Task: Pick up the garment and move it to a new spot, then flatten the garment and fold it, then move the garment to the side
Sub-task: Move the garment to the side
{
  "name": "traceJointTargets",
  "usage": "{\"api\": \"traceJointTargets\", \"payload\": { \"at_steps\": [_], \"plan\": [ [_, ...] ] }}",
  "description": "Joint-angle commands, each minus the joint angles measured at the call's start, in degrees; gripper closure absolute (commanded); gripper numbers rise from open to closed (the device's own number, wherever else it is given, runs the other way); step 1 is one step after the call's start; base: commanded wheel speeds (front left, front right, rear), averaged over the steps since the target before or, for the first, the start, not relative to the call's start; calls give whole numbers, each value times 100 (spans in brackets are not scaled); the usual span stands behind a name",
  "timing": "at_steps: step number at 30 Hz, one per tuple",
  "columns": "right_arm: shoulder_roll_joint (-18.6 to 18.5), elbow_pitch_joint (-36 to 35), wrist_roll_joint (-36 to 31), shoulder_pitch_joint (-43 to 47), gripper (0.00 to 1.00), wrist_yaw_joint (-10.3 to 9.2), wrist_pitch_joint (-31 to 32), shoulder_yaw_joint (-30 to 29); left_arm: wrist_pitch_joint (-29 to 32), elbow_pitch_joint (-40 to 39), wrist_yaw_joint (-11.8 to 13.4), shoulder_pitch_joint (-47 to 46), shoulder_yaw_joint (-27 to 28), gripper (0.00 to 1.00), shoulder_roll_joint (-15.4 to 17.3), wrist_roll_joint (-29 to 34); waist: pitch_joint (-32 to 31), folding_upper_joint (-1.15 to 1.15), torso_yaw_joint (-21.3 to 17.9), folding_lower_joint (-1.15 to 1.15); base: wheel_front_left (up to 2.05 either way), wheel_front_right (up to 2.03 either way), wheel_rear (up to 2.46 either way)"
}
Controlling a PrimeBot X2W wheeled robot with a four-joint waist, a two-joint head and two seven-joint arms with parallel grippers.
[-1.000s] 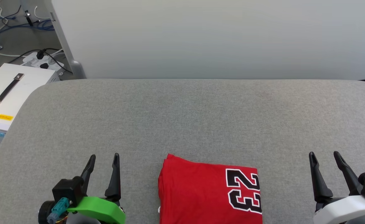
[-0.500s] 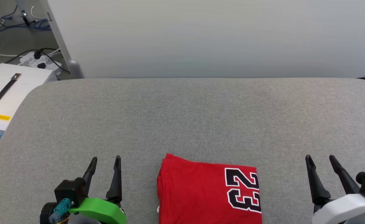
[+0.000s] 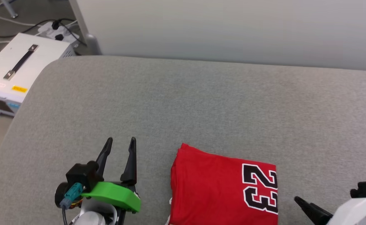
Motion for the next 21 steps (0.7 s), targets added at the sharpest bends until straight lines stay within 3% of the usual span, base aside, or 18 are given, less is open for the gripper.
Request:
{"api": "traceJointTargets", "payload": {
  "at_steps": [1, 12, 13, 14, 21],
  "plan": [
    [26, 35, 209, -204, 0, -1, 117, 95, -32, -28, -50, -153, 19, 0, -54, 93, 301, 0, 301, 0, 0, 0, 0],
    [45, 957, 811, -804, 0, -1, 699, 645, -33, -30, -242, -340, 218, 0, -258, 306, 701, 0, 615, 0, 0, 0, 0],
    [40, 1120, 845, -855, 73, -1, 793, 740, -33, 5, -287, -347, 287, 0, -312, 352, 729, 0, 641, 0, 0, 0, 0],
    [45, 1139, 862, -868, 100, -1, 810, 768, -33, 14, -299, -345, 307, 0, -326, 366, 731, 0, 642, 0, 0, 0, 0],
    [-90, 948, 777, -1031, 100, -1, 708, 1008, -33, 87, -371, -258, 451, 0, -377, 482, 550, 0, 509, 0, 0, 0, 0]
  ]
}}
